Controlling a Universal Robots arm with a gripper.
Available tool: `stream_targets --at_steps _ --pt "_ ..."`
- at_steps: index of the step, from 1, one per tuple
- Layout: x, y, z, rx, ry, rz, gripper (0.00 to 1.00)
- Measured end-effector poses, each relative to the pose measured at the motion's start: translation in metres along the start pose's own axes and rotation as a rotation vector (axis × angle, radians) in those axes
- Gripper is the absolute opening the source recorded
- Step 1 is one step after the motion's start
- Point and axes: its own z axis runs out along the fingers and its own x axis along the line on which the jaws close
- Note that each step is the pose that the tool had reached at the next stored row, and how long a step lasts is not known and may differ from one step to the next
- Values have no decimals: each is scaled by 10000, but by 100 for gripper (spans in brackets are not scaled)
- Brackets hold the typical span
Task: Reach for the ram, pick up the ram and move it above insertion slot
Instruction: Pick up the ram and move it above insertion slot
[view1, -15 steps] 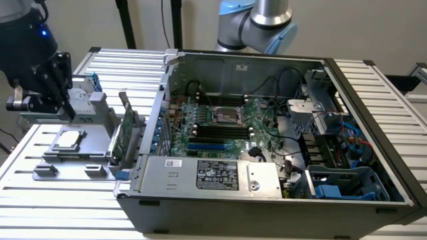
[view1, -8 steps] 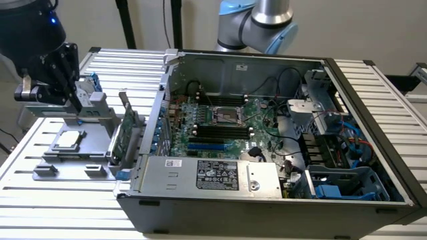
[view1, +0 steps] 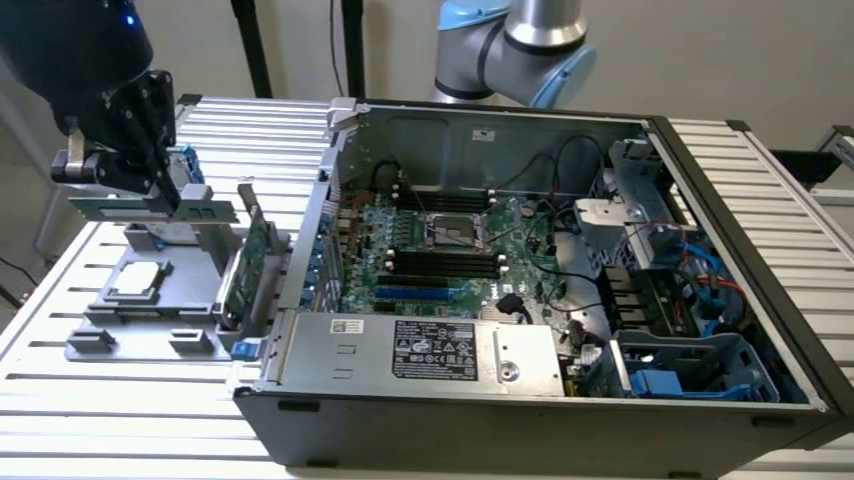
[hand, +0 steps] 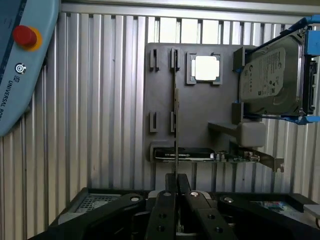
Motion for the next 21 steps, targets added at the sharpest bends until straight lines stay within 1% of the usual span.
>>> stream_targets --at_steps 15,21 --pt "-146 -291 -149 0 -12 0 13" --pt "-190 -449 -182 1 -30 -1 13"
